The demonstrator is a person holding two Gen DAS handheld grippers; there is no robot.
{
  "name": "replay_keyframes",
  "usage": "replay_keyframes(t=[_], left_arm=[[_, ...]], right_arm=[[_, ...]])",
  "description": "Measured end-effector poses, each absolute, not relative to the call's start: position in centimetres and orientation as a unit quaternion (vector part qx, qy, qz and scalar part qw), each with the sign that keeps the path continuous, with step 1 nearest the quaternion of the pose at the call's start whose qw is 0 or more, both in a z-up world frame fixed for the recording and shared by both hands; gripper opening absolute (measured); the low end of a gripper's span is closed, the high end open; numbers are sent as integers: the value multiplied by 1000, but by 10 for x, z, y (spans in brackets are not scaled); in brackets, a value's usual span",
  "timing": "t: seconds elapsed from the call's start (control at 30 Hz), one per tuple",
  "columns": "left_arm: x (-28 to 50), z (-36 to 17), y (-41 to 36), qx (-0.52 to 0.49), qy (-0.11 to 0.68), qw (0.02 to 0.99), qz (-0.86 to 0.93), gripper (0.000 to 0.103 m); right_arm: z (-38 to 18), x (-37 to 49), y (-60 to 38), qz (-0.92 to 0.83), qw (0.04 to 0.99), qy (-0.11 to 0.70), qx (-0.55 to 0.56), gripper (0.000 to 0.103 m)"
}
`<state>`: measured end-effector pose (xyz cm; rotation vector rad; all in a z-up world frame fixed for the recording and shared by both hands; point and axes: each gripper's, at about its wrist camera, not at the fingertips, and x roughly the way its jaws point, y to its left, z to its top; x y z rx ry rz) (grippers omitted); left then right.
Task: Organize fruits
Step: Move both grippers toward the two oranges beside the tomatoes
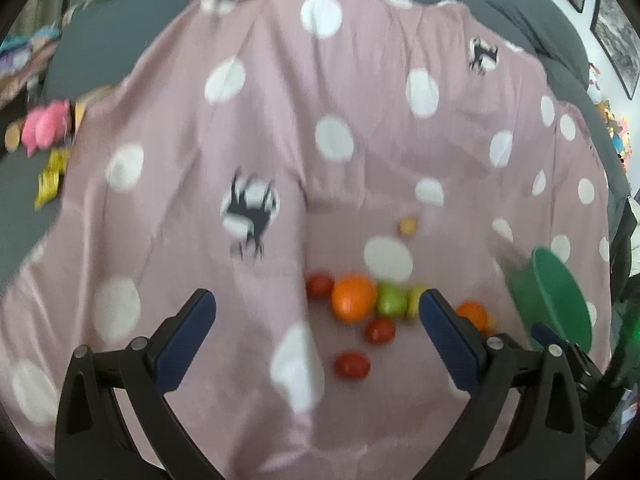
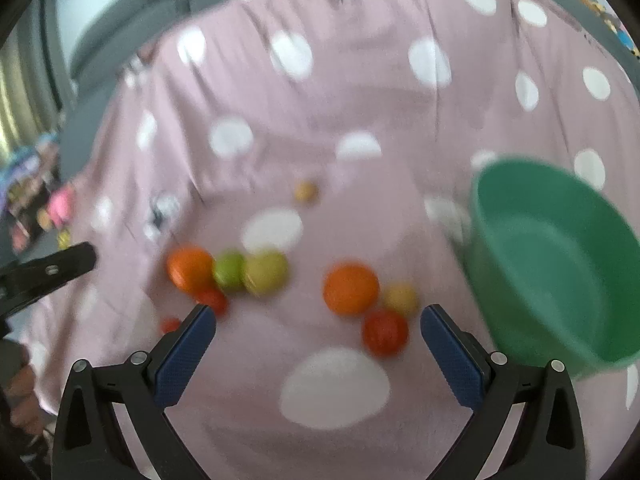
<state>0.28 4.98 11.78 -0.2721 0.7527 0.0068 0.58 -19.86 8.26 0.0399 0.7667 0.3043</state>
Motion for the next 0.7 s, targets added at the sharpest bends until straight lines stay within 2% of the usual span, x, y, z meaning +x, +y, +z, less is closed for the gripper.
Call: replay_keyframes(t=[0.17,0.2,0.33,0.43,0.5,0.7], left_arm=[[39,146,48,-129,362,923,-30,100],[44,145,46,-132,366,921,-34,98],[60,119,38,-149,399,903,-62,86],[69,101,32,-141,429,890,-60,79],[72,94,28,-140,436,887,-58,79],[73,76,29,-158,458,873,-58,78]], right_arm=[[120,44,-182,164,898,406,38,101],[121,53,-181,171,895,409,44,95],[110,66,-186,153,892,421,54,87],[91,72,-193,153,873,459,54,71],[82,76,-192,144,865,480,30,52],[64,73,-194,133,859,495,20,50]])
